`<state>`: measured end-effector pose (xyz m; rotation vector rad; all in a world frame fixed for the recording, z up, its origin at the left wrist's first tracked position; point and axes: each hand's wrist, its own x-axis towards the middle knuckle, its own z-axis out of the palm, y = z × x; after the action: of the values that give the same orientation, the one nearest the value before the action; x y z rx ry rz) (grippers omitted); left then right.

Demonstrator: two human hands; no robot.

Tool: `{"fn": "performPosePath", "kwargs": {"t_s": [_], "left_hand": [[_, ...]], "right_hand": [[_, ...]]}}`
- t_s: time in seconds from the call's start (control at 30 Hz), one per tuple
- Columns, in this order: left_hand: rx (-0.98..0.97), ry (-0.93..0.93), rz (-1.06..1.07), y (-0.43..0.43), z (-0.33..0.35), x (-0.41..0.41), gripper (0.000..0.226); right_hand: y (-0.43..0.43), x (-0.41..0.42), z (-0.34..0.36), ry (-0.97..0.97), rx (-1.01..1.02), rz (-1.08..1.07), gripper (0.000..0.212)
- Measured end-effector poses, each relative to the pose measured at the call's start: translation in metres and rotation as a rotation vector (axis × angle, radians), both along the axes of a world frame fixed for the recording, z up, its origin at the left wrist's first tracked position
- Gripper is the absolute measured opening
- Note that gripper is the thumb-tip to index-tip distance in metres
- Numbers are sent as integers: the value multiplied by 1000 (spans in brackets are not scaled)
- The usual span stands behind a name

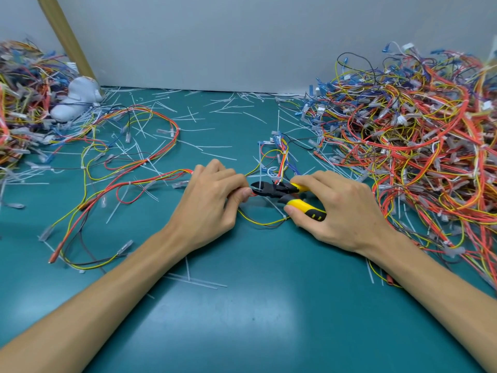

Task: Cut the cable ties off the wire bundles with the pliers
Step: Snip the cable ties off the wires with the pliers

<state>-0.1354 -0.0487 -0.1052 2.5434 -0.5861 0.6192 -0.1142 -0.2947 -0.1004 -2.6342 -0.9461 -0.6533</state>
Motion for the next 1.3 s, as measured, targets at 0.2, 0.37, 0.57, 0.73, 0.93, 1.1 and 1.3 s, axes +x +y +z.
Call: {"fn": "performPosePath", "kwargs": {"t_s": [0.2,0.37,0.57,0.73,0.93,1.1,1.3], "left_hand": [[2,1,-1,0,0,0,22],[11,2,-4,0,-1,0,22],[5,1,1,0,0,-1,21],[14,2,7,0,0,-1,22],[4,7,7,0,0,-1,21],[2,11,5,0,0,0,22],[7,6,7,2,-2,2,22]], "right_hand": [[1,-1,2,25,-11,6,46],[2,-1,4,4,-29,-29,40],[1,-1,3,-39,-22,-23,41],[2,-1,5,13,-26,-37,38],[1,-2,3,-8,-15,-21,44],[2,-2,6,22,-31,-33,41],[1,0,2,13,-27,-25,40]]}}
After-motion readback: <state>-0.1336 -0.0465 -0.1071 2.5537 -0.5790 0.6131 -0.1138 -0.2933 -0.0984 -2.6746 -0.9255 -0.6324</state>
